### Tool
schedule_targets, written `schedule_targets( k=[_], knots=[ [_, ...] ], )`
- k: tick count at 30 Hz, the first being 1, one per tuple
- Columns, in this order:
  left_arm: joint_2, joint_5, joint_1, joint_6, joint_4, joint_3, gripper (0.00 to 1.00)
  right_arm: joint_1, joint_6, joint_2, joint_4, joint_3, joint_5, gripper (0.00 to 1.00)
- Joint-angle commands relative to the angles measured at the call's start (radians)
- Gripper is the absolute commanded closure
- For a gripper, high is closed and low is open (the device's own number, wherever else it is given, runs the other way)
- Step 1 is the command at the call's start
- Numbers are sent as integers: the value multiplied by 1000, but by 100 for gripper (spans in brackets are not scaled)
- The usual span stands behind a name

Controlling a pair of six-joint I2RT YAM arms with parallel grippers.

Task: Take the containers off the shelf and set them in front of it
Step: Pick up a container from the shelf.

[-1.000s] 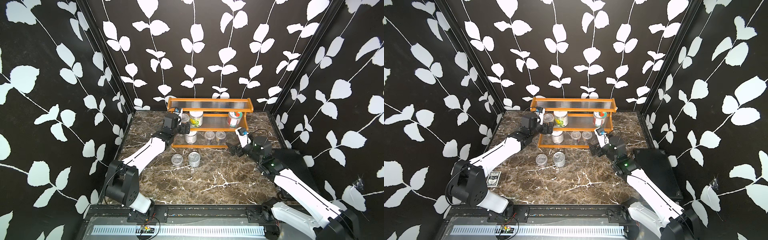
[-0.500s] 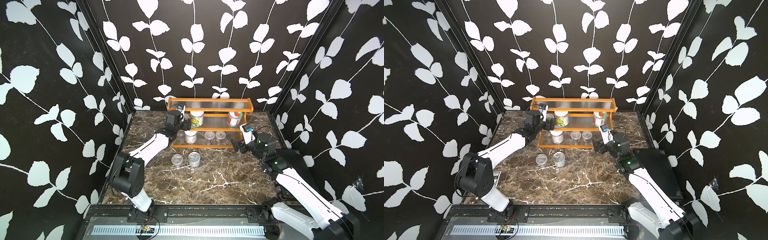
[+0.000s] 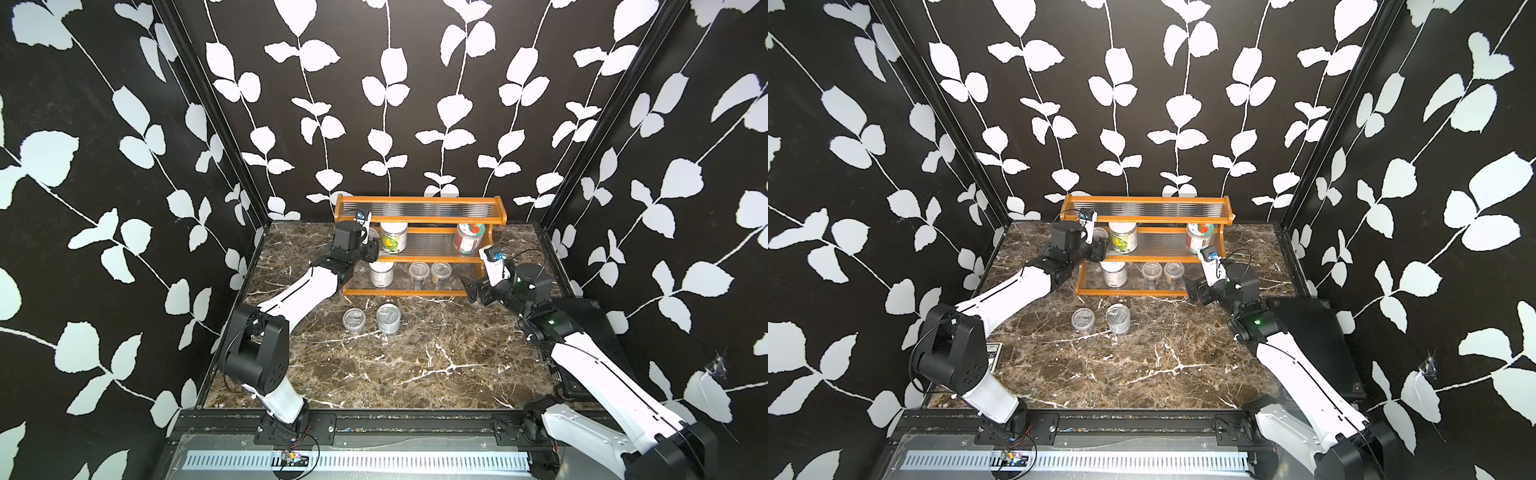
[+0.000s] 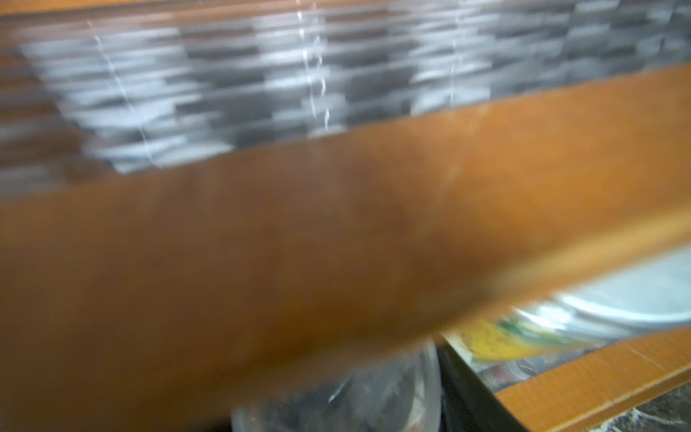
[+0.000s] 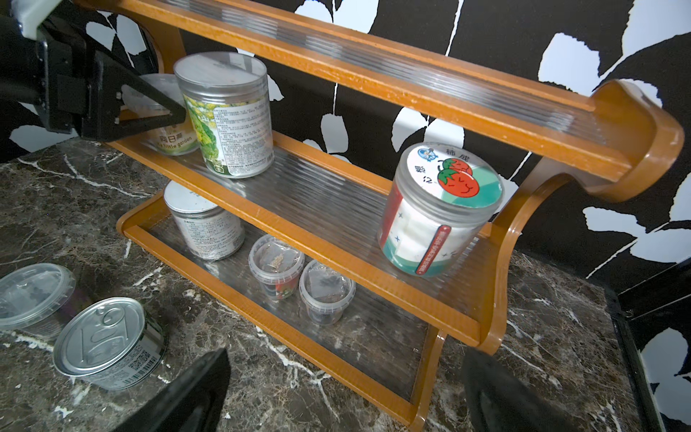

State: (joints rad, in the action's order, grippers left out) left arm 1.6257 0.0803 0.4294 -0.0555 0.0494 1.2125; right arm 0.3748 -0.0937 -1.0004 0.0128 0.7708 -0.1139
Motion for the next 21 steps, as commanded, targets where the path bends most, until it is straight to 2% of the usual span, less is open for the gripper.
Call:
schedule_targets(
  k=[1,14,19,21],
  knots=[
    [-80,-14,-3,20,-30,3,41,-8,7,-3,-33,48,-13,0],
    [-249,-94,4,40,-180,-67,43,-15,40,14,-25,77,-109,0],
    [-347,-52,78,59,-277,-66,43,-15,76,19,-41,82,-165,0],
    [-382,-28,109,29,-289,-81,44,-14,105,26,-57,78,-177,0]
  ],
)
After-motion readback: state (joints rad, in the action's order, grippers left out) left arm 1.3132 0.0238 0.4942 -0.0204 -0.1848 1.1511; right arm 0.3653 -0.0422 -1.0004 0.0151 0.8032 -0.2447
